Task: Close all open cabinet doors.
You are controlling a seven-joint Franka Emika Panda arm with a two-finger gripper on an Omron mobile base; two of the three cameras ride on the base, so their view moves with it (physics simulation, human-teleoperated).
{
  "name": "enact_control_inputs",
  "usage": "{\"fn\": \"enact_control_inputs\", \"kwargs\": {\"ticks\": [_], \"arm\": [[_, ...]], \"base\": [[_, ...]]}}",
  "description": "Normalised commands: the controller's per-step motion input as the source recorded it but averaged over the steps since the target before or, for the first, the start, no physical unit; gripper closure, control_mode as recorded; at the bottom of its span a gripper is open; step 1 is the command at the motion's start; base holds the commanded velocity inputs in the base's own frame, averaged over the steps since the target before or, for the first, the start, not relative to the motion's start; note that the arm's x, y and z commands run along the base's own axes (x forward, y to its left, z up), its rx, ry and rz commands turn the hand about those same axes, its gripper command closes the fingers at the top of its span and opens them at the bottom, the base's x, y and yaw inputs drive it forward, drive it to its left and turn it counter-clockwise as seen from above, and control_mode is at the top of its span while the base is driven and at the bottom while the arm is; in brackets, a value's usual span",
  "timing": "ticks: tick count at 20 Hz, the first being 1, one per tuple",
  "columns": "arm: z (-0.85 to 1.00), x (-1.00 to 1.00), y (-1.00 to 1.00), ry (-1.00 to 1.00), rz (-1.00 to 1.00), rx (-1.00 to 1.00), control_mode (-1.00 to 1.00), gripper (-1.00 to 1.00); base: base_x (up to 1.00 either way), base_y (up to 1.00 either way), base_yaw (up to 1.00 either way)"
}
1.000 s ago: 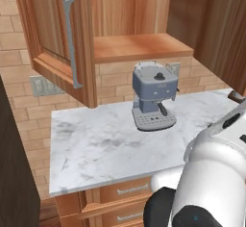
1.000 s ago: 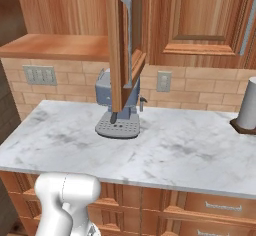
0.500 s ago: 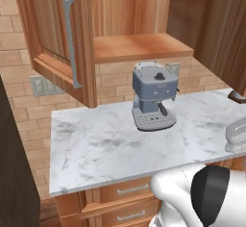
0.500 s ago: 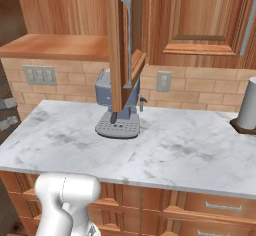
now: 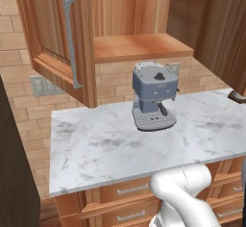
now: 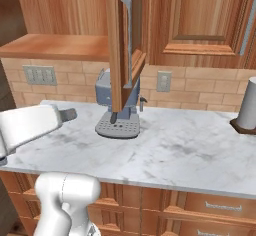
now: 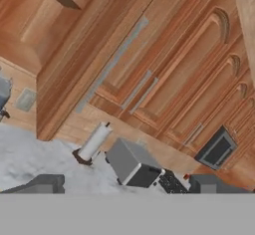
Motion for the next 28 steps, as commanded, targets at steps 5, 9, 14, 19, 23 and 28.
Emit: {"fn": "enact_control_inputs", "kwargs": {"ticks": [5, 9, 14, 19, 23, 28], "arm": [[-0.03, 0.49, -0.63, 0.02, 0.12, 0.20, -1.00, -1.00], [-0.08, 0.63, -0.46, -0.03, 0.30, 0.18, -1.00, -1.00], [-0.02, 0.42, -0.35, -0.09, 0.38, 0.14, -1.00, -1.00], [-0.08, 0.22, -0.17, -0.06, 0.41, 0.08, -1.00, -1.00], [-0.31, 0.10, 0.00, 0.00, 0.37, 0.00, -1.00, -1.00], [-0.08, 0.37, 0.04, -0.01, 0.32, 0.00, -1.00, -1.00]], "base": [[0.00, 0.00, 0.00], [0.00, 0.00, 0.00], [0.00, 0.00, 0.00], [0.00, 0.00, 0.00], [0.00, 0.00, 0.00], [0.00, 0.00, 0.00]]}}
